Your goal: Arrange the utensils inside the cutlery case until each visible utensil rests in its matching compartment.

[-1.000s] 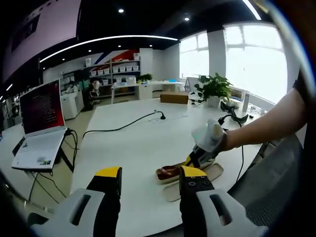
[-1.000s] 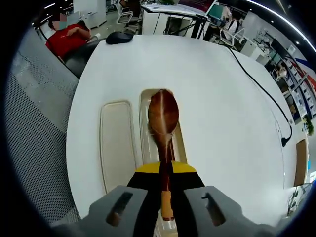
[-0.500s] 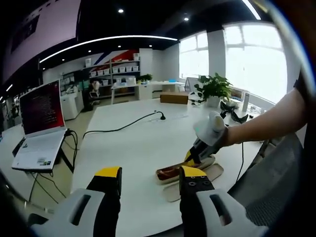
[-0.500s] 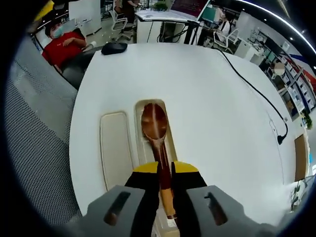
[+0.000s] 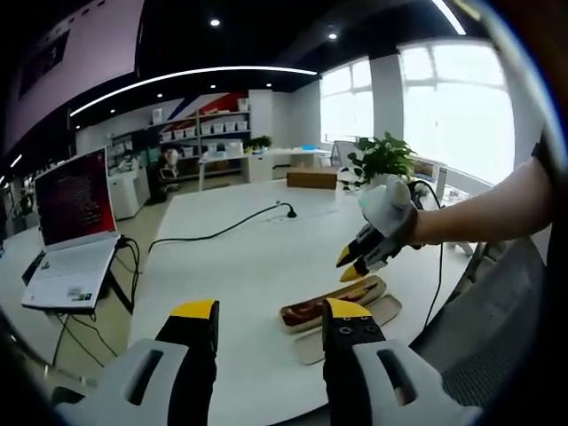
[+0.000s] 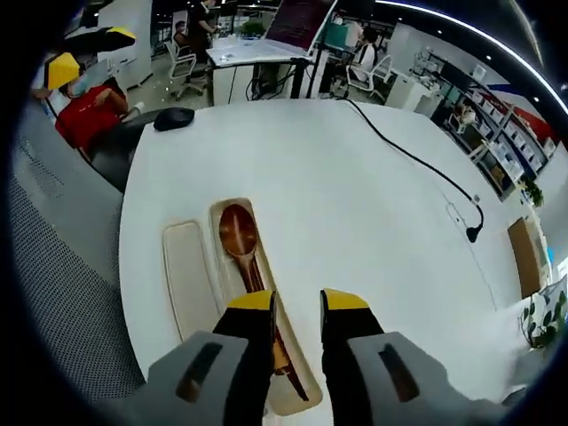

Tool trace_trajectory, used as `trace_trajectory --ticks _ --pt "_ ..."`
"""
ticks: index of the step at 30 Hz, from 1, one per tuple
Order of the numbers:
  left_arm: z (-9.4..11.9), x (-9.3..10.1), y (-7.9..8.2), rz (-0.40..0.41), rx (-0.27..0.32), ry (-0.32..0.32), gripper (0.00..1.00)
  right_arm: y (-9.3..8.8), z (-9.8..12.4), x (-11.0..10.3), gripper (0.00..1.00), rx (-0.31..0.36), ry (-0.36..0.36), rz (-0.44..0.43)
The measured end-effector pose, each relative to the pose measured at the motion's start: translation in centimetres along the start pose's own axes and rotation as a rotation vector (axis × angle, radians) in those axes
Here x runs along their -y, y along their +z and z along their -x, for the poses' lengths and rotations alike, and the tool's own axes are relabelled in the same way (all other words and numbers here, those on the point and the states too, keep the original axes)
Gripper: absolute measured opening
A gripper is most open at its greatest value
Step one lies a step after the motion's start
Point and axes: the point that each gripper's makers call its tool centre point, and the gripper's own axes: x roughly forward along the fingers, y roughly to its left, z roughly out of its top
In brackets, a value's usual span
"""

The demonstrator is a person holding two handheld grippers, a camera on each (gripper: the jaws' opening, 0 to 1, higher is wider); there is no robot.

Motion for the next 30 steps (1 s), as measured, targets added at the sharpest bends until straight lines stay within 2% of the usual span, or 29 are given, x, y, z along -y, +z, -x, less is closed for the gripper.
trace_trajectory --ticks 11,24,30 --pt "0.1 0.1 0.1 -0.010 0.005 -0.003 0.47 -1.1 2.4 1.5 0.21 0.004 -0.070 -0.022" --pt "0.1 0.2 0.1 -0.017 0.007 -0.009 0.48 -4.2 4.7 1.1 0.18 -0.018 -0.070 -0.066" --pt "0.0 0.4 0.0 -0.017 0.000 -0.020 0.47 -4.9 5.9 0.6 0.13 -0.018 -0.066 -0.076"
